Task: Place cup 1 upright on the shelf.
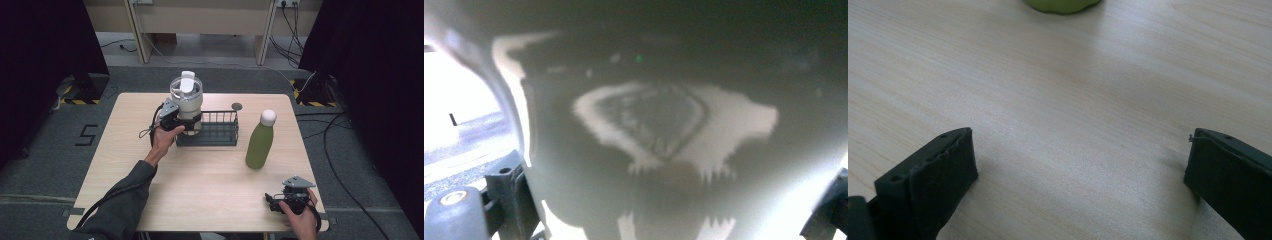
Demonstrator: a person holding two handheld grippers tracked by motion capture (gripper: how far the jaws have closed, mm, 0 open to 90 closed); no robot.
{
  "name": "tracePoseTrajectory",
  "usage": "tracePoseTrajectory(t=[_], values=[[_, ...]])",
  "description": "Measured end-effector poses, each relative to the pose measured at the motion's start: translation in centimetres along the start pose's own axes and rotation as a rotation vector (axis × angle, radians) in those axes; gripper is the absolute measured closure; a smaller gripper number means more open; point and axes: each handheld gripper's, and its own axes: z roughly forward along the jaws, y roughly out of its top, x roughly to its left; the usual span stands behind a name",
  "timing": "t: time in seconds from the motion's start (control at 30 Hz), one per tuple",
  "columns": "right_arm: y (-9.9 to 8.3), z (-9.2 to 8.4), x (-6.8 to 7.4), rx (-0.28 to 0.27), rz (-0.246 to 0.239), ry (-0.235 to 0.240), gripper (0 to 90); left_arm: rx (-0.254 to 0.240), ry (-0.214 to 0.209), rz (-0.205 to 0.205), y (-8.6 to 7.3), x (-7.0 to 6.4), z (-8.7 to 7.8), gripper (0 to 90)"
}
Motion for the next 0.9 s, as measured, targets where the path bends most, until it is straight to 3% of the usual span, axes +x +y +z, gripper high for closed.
tracePoseTrajectory(t=[0.13, 0.3, 0.43, 0.47, 0.5, 0.77, 0.83, 0.87, 0.9], values=[[0.0, 0.0, 0.0, 0.000, 0.001, 0.000, 0.4, 0.024, 0.005, 0.021, -0.5, 0.2, 0.0, 10.0], [0.0, 0.0, 0.0, 0.000, 0.001, 0.000, 0.4, -0.007, 0.003, -0.005, -0.8, 0.0, 0.1, 9.9], [0.0, 0.0, 0.0, 0.000, 0.000, 0.000, 0.4, 0.009, 0.005, 0.035, -0.9, -0.1, -0.1, 9.8], [0.0, 0.0, 0.0, 0.000, 0.000, 0.000, 0.4, 0.006, 0.007, 0.033, -1.0, -0.1, 0.0, 9.8], [0.0, 0.0, 0.0, 0.000, 0.000, 0.000, 0.4, -0.031, 0.007, -0.008, -1.1, -0.4, 0.2, 9.8], [0.0, 0.0, 0.0, 0.000, 0.000, 0.000, 0.4, -0.027, 0.011, 0.004, -1.2, -0.3, 0.1, 9.5], [0.0, 0.0, 0.0, 0.000, 0.000, 0.000, 0.4, -0.042, 0.019, -0.015, -1.2, -0.5, 0.1, 9.3], [0.0, 0.0, 0.0, 0.000, 0.000, 0.000, 0.4, -0.016, 0.027, 0.017, -1.2, -0.3, -0.2, 9.0], [0.0, 0.0, 0.0, 0.000, 0.000, 0.000, 0.4, -0.041, 0.023, -0.016, -1.3, -0.5, 0.0, 8.9]])
